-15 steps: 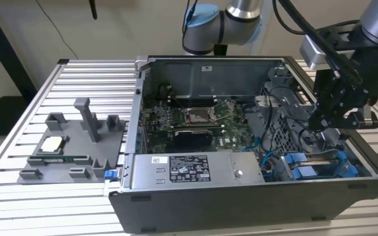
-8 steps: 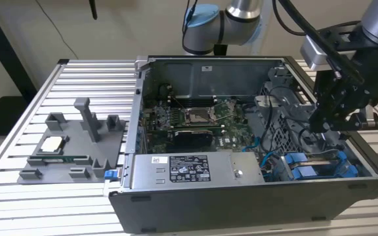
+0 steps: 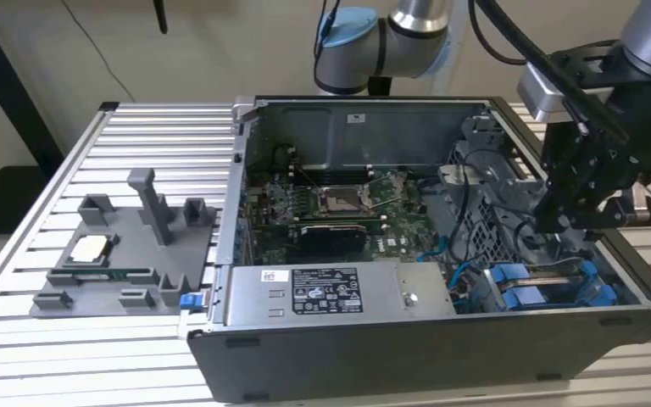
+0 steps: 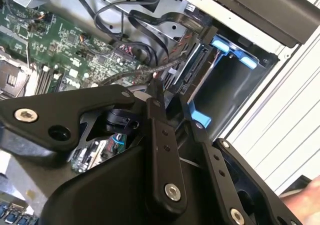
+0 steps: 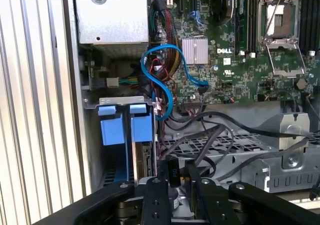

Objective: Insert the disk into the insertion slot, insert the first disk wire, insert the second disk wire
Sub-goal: 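Insert the first disk wire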

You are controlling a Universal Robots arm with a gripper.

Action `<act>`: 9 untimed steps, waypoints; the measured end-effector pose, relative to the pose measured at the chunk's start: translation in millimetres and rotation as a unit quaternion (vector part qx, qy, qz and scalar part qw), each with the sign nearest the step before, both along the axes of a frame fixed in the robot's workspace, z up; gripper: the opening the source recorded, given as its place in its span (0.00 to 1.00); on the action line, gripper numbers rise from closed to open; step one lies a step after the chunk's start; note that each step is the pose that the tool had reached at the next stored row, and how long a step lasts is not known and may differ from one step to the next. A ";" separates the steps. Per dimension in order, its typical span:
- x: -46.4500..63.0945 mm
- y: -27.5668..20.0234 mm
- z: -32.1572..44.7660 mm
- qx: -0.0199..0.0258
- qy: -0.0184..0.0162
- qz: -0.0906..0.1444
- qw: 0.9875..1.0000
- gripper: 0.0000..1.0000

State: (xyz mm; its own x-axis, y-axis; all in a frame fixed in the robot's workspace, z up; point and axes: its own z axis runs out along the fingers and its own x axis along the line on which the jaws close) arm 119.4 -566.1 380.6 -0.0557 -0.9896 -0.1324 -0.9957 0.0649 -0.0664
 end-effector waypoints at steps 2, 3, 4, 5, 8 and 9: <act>-0.1 -0.2 -0.1 -0.002 0.000 -0.001 1.000 0.28; -0.1 -0.3 0.0 -0.002 0.000 -0.002 1.000 0.28; -0.1 -0.4 0.0 -0.003 0.000 -0.003 1.000 0.28; -0.1 -0.5 0.0 -0.003 0.000 -0.004 1.000 0.28; -0.1 -1.1 -0.2 -0.007 0.000 -0.008 1.000 0.19; -0.1 -1.4 0.0 -0.008 0.000 -0.008 1.000 0.19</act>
